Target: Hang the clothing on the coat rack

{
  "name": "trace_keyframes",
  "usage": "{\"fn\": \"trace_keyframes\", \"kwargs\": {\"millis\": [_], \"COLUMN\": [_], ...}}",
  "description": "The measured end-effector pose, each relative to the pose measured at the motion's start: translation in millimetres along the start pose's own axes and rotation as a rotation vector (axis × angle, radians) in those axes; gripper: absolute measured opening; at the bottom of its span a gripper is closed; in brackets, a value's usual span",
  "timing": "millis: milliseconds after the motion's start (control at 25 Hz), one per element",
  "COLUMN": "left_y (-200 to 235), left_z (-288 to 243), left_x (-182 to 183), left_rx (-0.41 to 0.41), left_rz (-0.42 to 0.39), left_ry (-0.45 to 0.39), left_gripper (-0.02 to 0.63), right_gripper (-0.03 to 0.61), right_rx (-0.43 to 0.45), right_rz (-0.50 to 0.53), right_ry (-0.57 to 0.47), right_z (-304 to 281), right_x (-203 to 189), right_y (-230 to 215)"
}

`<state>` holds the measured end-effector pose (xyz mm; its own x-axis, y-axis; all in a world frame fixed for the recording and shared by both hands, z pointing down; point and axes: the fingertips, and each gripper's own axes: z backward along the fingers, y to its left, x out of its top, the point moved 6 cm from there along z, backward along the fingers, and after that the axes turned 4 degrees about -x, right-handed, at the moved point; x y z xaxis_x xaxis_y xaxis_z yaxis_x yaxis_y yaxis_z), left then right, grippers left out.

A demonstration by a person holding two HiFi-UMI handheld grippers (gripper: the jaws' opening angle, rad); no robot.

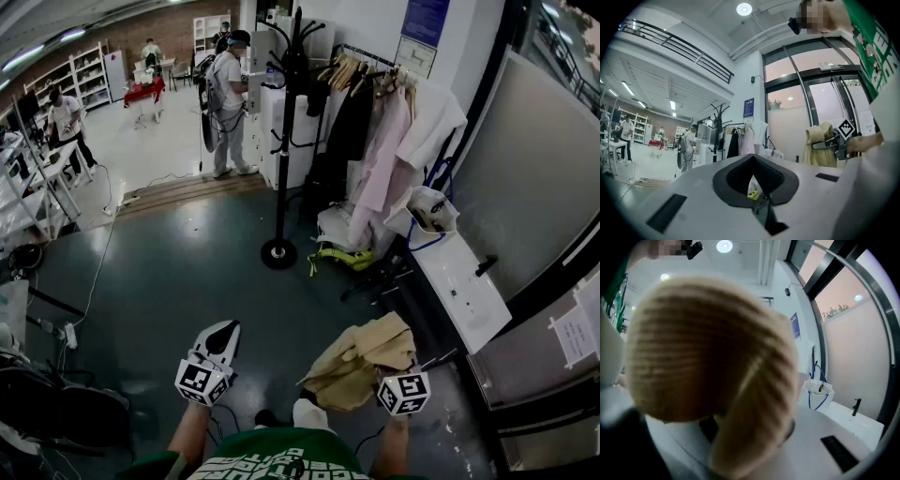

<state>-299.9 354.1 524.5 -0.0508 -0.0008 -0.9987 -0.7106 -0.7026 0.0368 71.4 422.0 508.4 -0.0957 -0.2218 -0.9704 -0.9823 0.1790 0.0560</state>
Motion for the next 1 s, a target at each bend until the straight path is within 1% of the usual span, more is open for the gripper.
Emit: {"fn": "trace_keyframes", "kwargs": {"millis": [480,720,1000], "left_y": [-4.9,-3.7,0.9], "left_z": [-33.1,-66.3,-111.4], "left_x": [1.7,4.2,3.7], "left_rx": [-0.029,-0.030,-0.018], "left_rz": [-0.007,-0.011,-0.016], "left_ry": [0.011,0.014,0.015], "left_gripper": [0.003,0.003,0.003], "right_gripper": [0.069,0.069,0.069], "right_rx": [-0.009,-0.011,0.011], "right_rz": [-0.002,-0.026,-0.016], "right_ry": [0.007,0.008,-0.002], "right_z": [-11.6,-33.2,-67.4], "right_x": [0.3,3.7,12.3], "right_y": [-25.1,-52.1,-83.8]}}
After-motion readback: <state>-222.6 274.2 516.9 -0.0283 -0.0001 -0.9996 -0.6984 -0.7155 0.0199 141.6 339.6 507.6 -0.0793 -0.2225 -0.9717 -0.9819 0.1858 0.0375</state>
